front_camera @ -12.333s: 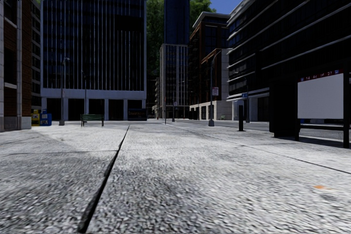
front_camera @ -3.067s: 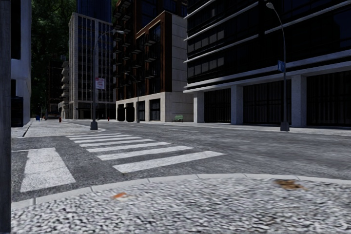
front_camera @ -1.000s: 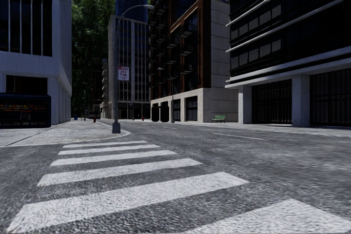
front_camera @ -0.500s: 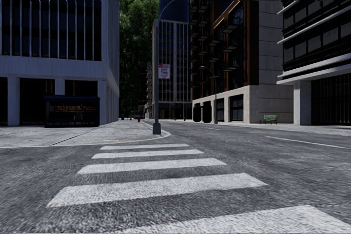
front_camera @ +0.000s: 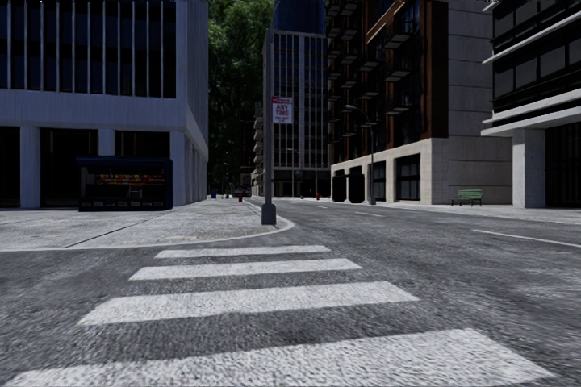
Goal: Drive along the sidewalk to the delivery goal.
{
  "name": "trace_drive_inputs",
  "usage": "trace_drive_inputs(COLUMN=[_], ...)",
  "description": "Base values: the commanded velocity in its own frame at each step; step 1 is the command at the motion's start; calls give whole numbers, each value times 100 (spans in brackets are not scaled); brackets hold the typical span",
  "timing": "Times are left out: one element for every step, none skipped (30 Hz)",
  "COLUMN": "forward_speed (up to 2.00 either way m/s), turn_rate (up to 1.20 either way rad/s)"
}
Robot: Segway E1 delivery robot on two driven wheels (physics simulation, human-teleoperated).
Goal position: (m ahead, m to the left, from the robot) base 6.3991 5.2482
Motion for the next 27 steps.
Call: trace_drive_inputs(forward_speed=[160, 160, 160, 160, 160, 160, 160, 160, 160, 160, 160, 160, 160, 160, 160, 160, 160, 160, 160, 160, 160, 160, 160, 160, 160, 160, 160], turn_rate=[104, 56, 29, 29, 14, 5, 2, 1, 1, 1, 1, 1, 9, 56, 100, 100, 110, 113, 113, 111, 35, 35, 31, 30, 29, 24, 24])
